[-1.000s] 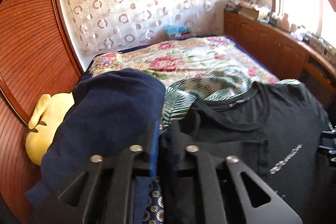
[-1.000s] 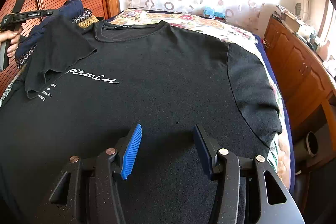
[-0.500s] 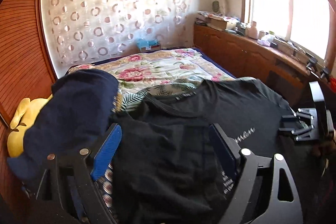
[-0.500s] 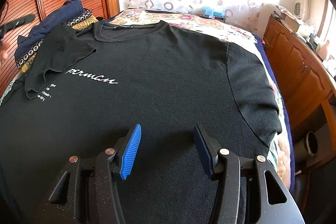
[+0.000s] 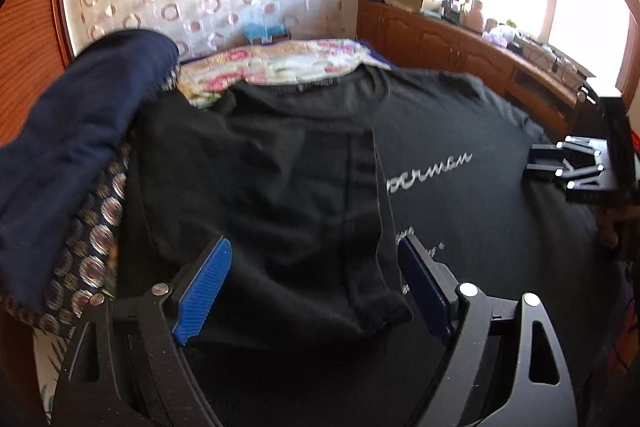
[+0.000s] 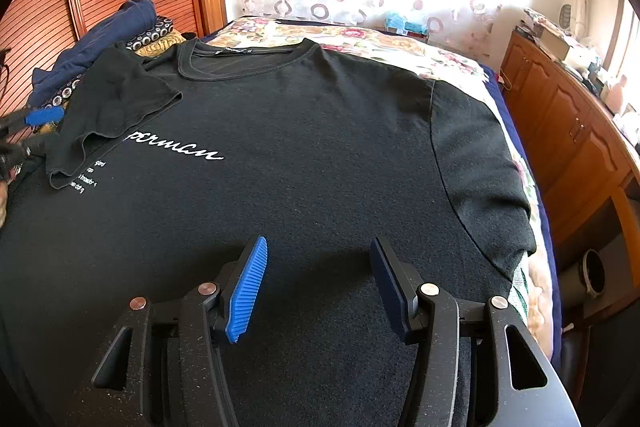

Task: Fold small clothes
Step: 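Grasp the opposite T-shirt side edge with the right tool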

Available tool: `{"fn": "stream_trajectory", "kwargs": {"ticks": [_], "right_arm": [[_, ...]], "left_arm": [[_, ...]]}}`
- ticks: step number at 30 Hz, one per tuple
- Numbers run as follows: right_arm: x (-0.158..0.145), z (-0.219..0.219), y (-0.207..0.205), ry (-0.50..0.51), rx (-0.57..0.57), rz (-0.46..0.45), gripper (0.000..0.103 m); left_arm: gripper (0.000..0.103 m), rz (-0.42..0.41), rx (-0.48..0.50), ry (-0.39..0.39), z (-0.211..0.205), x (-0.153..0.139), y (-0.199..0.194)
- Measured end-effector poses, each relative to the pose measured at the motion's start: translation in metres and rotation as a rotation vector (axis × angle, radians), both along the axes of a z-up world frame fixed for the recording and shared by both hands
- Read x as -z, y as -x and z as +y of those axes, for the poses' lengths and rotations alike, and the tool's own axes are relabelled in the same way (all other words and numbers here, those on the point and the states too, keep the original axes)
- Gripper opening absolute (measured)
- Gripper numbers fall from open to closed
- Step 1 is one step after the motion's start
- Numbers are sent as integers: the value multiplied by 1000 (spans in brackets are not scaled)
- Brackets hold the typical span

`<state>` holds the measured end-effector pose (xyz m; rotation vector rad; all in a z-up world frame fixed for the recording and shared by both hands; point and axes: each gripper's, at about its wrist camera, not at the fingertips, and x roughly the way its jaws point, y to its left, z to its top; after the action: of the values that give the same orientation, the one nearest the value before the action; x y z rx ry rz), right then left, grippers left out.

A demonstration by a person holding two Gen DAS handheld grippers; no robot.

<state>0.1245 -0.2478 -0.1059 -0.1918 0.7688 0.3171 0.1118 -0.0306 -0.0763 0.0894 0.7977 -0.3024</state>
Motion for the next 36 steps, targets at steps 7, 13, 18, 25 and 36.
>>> {"fn": "stream_trajectory", "kwargs": {"ticks": [7,13,18,25,36], "right_arm": [[0,-2,0,-8,-1,0,56],[-11,-33,1,-91,75,-44,56],[-21,-81,-4,-136,173,-54,55],[-15,-120,-23,-115,262,-14,52],[-10,-143,-62,-250,305,68,22]], "left_arm": [[86,54,12,-23,-6,15,-3],[87,88,30,-57,-12,21,-6],[96,95,46,-66,-14,22,-6],[103,107,67,-79,-20,24,-7],[103,107,67,-78,-19,25,-7]]}}
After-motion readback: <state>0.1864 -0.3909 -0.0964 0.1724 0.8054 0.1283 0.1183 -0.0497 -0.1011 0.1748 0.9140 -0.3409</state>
